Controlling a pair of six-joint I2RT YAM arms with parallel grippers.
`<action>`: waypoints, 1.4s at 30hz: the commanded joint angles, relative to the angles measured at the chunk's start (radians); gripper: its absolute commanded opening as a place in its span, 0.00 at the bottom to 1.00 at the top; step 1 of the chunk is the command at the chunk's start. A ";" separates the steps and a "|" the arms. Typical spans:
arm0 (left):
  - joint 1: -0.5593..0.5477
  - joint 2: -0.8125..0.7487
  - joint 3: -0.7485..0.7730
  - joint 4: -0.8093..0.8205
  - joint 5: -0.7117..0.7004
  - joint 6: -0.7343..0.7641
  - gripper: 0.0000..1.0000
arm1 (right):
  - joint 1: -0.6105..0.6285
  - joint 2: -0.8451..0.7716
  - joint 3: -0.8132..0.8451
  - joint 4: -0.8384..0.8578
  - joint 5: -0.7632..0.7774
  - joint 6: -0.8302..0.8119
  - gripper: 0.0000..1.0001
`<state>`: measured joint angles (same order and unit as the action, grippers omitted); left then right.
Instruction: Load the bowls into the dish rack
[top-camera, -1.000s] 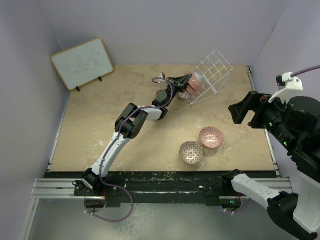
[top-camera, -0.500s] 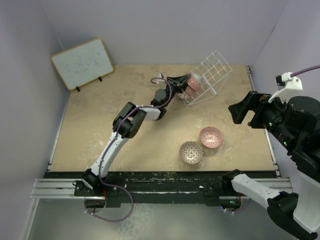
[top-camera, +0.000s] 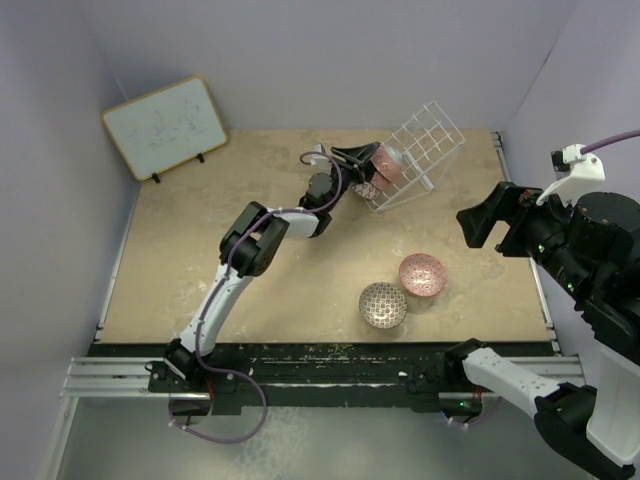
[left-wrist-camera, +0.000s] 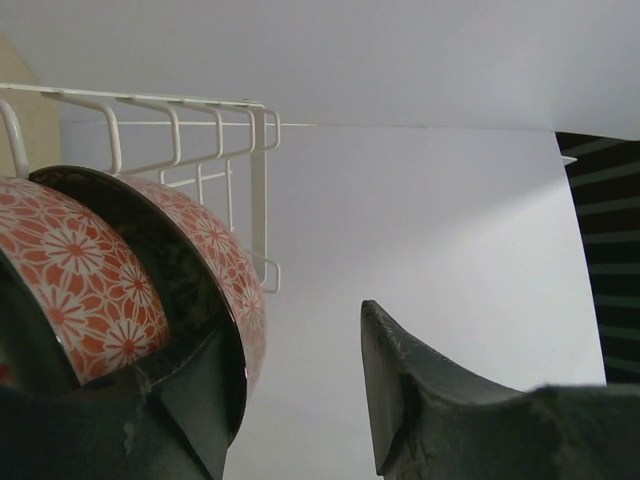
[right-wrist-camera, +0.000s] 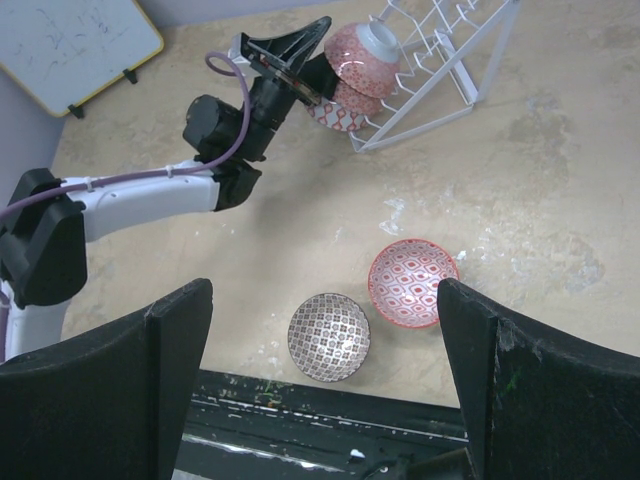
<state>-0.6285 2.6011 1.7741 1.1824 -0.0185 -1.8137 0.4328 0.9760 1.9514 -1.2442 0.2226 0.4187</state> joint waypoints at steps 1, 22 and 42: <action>0.011 -0.144 -0.046 -0.068 0.004 0.027 0.54 | 0.001 0.016 0.011 0.011 0.006 -0.011 0.96; 0.064 -0.300 -0.155 -0.469 0.105 0.129 0.71 | 0.001 0.003 -0.016 0.031 -0.012 -0.012 0.96; 0.125 -0.449 -0.204 -0.463 0.229 0.265 0.83 | 0.001 -0.001 -0.046 0.089 -0.054 -0.009 0.96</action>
<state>-0.5076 2.2433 1.5547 0.7052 0.1585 -1.6222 0.4328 0.9752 1.9068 -1.2053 0.1879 0.4183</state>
